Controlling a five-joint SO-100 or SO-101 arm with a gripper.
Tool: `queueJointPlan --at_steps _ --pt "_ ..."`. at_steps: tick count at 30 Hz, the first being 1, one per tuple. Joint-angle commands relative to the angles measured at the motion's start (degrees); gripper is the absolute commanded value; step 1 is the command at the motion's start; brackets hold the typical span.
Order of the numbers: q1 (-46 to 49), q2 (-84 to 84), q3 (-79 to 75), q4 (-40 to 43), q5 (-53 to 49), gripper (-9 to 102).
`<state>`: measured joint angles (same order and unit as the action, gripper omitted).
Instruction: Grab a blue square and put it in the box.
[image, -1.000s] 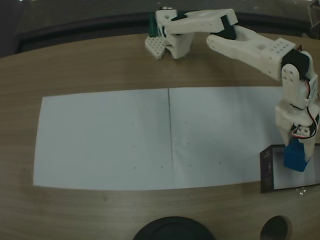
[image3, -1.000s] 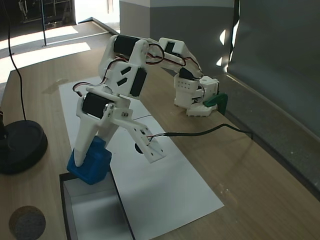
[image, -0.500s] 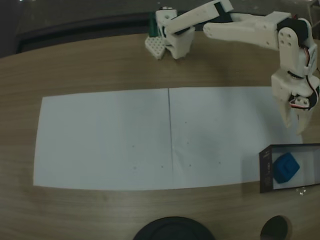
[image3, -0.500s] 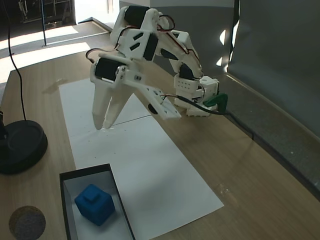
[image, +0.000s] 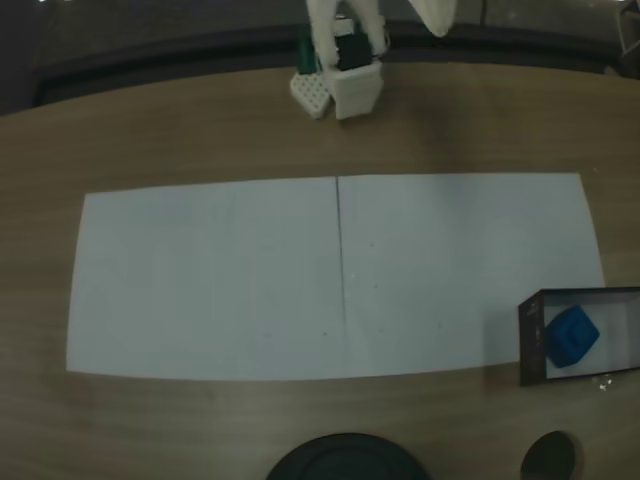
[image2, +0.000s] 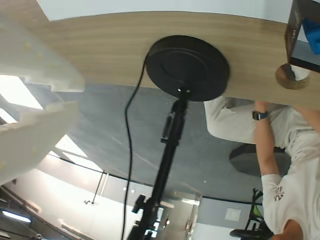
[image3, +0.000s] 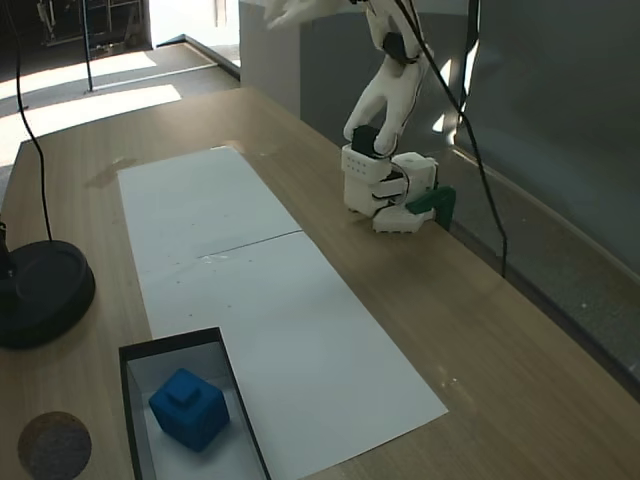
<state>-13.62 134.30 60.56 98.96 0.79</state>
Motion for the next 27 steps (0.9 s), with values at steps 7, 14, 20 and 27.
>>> queueJointPlan --at_steps 7,14,20,27 --pt "9.23 37.62 44.47 -13.97 -4.22 0" --pt "14.41 50.89 63.02 -24.17 -4.39 0" --pt "14.68 56.6 76.11 -32.17 -4.39 0" --pt "14.68 63.72 92.46 -42.45 -4.39 0"
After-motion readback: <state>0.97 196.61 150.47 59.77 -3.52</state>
